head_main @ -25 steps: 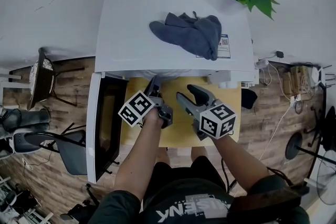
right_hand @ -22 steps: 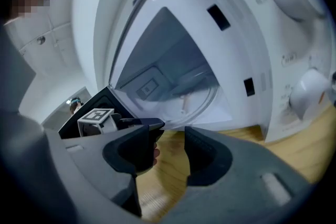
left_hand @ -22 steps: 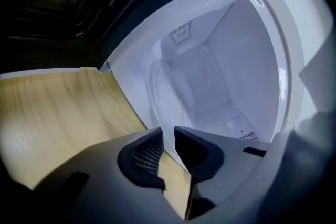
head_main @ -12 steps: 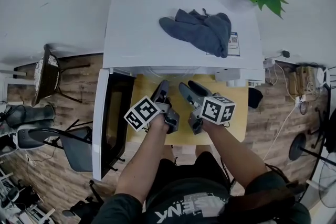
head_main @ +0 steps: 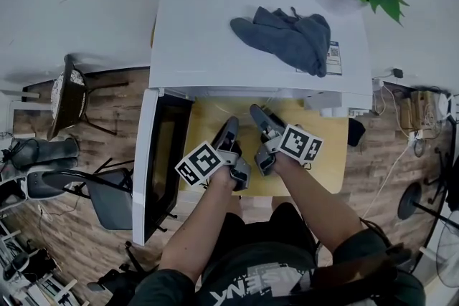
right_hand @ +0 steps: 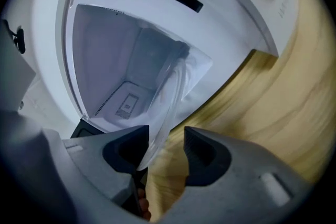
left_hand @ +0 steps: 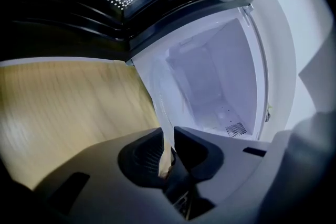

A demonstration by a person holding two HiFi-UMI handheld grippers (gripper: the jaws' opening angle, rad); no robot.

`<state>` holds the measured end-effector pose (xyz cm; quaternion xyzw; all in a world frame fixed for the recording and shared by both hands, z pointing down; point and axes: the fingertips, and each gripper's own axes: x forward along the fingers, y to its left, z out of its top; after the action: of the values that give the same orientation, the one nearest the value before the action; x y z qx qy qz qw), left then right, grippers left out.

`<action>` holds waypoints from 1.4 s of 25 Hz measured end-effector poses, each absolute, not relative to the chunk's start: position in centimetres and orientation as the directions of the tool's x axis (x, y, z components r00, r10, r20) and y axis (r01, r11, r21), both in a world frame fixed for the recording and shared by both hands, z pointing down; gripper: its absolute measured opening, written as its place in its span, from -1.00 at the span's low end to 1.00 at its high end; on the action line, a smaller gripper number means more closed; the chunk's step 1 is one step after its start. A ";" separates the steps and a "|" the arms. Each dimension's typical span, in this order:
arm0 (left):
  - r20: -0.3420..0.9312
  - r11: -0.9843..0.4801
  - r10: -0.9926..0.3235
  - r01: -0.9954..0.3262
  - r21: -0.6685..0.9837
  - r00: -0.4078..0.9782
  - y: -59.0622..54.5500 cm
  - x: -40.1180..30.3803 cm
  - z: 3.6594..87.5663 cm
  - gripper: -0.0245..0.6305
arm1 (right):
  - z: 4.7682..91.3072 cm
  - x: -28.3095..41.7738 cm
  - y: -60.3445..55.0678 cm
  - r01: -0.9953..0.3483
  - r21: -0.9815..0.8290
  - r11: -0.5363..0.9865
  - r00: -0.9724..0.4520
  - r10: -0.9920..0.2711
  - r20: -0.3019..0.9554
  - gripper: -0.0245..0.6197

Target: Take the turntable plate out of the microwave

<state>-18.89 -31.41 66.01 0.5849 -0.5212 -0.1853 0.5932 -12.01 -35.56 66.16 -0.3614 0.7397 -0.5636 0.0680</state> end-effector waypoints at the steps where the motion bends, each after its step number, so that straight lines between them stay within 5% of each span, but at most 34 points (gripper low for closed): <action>1: 0.400 0.243 -0.828 -0.391 0.888 0.392 -31.4 -18.9 66.0 -0.75 | 66.1 -12.2 -35.8 -0.445 -0.889 0.112 -0.730 -0.620 0.287 -0.32; 5: 0.394 0.229 -0.824 -0.398 0.889 0.407 -31.3 -19.0 66.0 -0.75 | 65.6 -13.5 -36.4 -0.380 -0.919 0.111 -0.743 -0.628 0.231 -0.32; 11: 0.383 0.215 -0.823 -0.393 0.894 0.420 -30.9 -19.0 66.0 -0.75 | 65.3 -13.1 -37.1 -0.308 -0.950 0.053 -0.722 -0.663 0.197 -0.68; 17: 0.339 0.164 -0.824 -0.381 0.910 0.454 -31.2 -19.1 65.8 -0.72 | 62.8 -13.7 -37.2 -0.051 -0.996 0.074 -0.728 -0.685 -0.014 -0.80; 22: 0.289 0.150 -0.858 -0.332 0.931 0.424 -31.8 -19.9 65.9 -0.59 | 62.7 -12.9 -36.3 -0.016 -0.998 0.061 -0.732 -0.681 -0.030 -0.83; 27: 0.150 0.083 -0.902 -0.177 0.981 0.405 -33.6 -21.2 65.4 -0.68 | 62.7 -12.4 -35.3 -0.026 -0.997 0.068 -0.748 -0.663 -0.026 -0.83; 33: 0.215 0.061 -0.889 -0.360 0.931 0.405 -32.8 -21.8 66.1 -0.71 | 62.6 -11.9 -34.1 -0.091 -0.991 0.097 -0.768 -0.641 0.008 -0.80; 35: 0.189 0.066 -0.896 -0.299 0.952 0.402 -31.9 -21.1 65.9 -0.71 | 62.8 -11.7 -33.4 -0.128 -0.987 0.098 -0.776 -0.630 0.038 -0.79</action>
<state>-21.06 -31.89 65.87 0.6280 -0.4758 -0.2693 0.5539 -11.70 -33.43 62.82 -0.2659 0.7125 -0.6166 0.2036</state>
